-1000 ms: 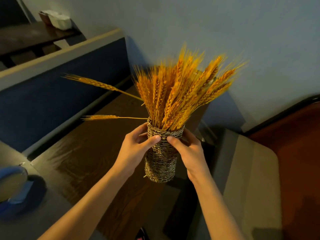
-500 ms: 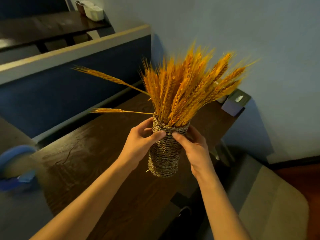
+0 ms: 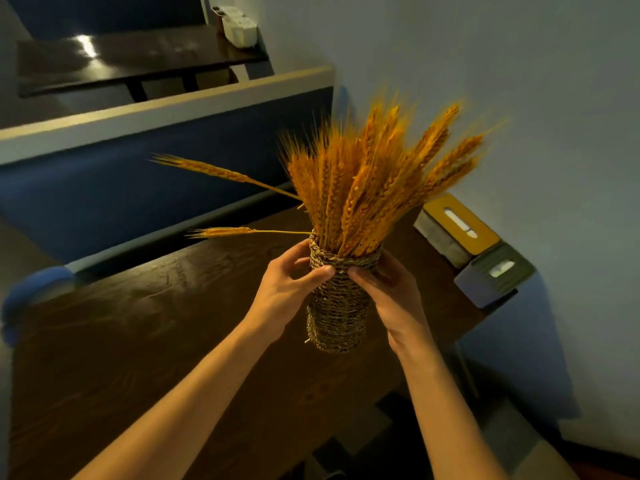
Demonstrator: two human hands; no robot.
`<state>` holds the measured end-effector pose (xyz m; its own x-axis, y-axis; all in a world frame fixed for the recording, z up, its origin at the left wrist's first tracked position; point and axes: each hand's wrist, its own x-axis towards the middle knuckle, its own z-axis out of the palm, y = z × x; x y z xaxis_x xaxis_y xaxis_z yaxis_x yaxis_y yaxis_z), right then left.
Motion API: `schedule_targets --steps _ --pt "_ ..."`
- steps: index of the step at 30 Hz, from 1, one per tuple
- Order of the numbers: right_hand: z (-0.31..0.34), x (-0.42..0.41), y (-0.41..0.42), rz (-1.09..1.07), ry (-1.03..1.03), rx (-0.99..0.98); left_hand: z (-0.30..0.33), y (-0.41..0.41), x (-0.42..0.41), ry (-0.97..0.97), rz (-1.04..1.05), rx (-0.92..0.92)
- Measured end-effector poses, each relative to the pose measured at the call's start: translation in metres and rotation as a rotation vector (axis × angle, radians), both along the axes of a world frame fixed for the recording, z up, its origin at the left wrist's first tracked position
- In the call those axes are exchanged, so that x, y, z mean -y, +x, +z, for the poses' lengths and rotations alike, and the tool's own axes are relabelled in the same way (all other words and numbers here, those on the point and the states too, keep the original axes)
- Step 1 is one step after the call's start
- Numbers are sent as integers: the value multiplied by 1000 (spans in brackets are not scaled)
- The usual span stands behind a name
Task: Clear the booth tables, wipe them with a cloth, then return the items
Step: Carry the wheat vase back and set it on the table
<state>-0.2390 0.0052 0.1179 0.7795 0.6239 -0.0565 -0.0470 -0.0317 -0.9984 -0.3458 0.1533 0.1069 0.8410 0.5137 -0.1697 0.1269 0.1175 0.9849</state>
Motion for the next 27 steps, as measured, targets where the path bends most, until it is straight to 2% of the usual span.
schedule_targets --steps 10,16,20,27 --pt "-5 -42 102 -24 12 -4 -10 107 -41 76 42 26" --pt "-25 -60 161 -14 -6 -10 -26 161 -52 34 41 65" --pt "-43 -72 210 -7 -27 5 -40 208 -56 90 73 67" --pt "-67 -73 321 16 -20 52 -64 314 -46 65 166 0"
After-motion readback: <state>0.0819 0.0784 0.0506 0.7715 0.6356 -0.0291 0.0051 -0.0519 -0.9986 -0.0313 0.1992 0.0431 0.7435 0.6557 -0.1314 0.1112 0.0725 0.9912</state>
